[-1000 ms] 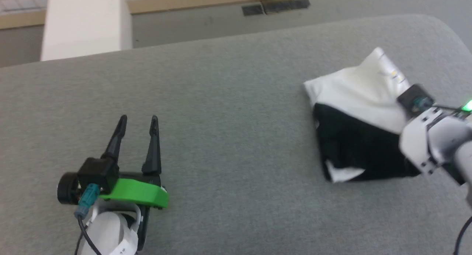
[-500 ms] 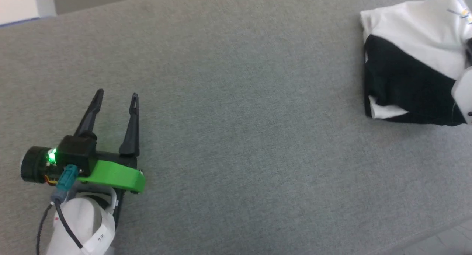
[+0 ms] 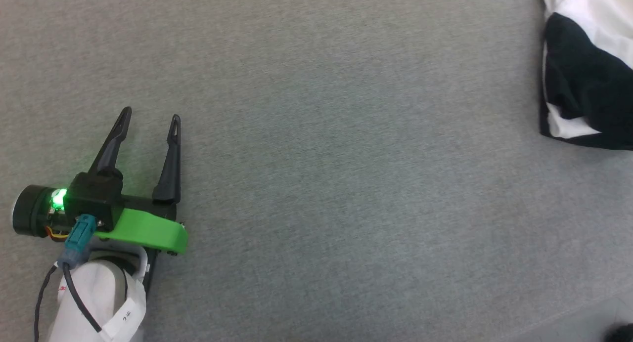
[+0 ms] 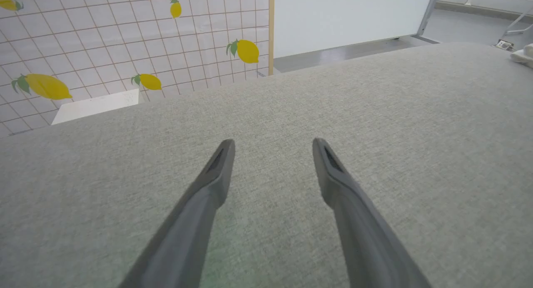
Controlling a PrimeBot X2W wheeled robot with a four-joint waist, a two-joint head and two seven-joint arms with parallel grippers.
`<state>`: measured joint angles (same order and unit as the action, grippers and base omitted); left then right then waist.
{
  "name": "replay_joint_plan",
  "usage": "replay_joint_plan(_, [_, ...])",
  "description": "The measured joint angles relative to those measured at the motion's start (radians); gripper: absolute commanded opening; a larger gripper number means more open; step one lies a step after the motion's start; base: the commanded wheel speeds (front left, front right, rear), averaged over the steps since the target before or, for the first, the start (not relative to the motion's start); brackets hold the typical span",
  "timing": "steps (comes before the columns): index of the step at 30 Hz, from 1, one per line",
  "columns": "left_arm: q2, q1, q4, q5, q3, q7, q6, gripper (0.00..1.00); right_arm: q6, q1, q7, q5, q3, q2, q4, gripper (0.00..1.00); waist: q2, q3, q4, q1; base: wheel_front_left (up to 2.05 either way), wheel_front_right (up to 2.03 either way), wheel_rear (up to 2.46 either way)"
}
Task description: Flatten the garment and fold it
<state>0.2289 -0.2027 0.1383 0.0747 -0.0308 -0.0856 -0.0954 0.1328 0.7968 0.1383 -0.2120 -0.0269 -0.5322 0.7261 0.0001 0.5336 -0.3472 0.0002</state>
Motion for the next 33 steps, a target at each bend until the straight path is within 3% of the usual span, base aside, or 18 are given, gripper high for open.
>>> replay_joint_plan(3, [0.002, 0.001, -0.002, 0.002, 0.000, 0.001, 0.000, 1.00, 0.000, 0.005, -0.029, -0.029, -0.022, 0.016, 0.019, 0.00, 0.0000, 0.000, 0.015, -0.0001, 0.00, 0.00, 0.00])
replay_joint_plan(4, [0.002, 0.002, -0.005, 0.003, -0.002, 0.000, 0.000, 1.00, 0.000, 0.005, -0.029, -0.032, -0.033, 0.022, 0.031, 0.19, 0.0000, -0.004, 0.019, 0.0000, 0.00, 0.00, 0.00])
replay_joint_plan(5, [0.001, 0.003, -0.011, 0.005, -0.003, -0.002, 0.001, 1.00, 0.000, 0.005, -0.029, -0.040, -0.039, 0.026, 0.041, 0.69, 0.0000, -0.009, 0.021, -0.0001, 0.00, 0.00, 0.00])
replay_joint_plan(6, [0.000, 0.003, -0.015, 0.006, -0.005, -0.006, 0.001, 1.00, 0.000, 0.005, -0.029, -0.047, -0.050, 0.027, 0.050, 1.00, 0.0000, -0.016, 0.024, -0.0001, 0.00, 0.00, 0.00])
replay_joint_plan(11, [-0.023, 0.010, -0.065, 0.018, -0.022, -0.046, 0.008, 1.00, 0.000, -0.005, -0.076, -0.067, -0.094, 0.020, 0.058, 1.00, 0.0000, -0.069, 0.036, -0.0001, 0.00, 0.00, 0.00])
replay_joint_plan(19, [-0.085, 0.068, -0.178, 0.046, -0.049, -0.112, 0.019, 1.00, 0.000, -0.114, -0.198, 0.094, -0.142, 0.045, -0.057, 1.00, 0.0000, -0.212, 0.069, -0.0002, 0.00, 0.00, 0.00])
replay_joint_plan(27, [-0.120, 0.114, -0.233, 0.097, -0.060, -0.145, 0.030, 1.00, 0.000, -0.344, -0.229, 0.282, -0.139, 0.130, -0.364, 1.00, 0.0000, -0.355, 0.133, -0.0003, 0.00, 0.00, 0.00])
replay_joint_plan(33, [-0.139, 0.129, -0.277, 0.130, -0.066, -0.159, 0.030, 1.00, 0.000, -0.568, -0.234, 0.341, -0.142, 0.264, -0.642, 1.00, 0.0000, -0.428, 0.217, -0.0003, 0.00, 0.00, 0.00])
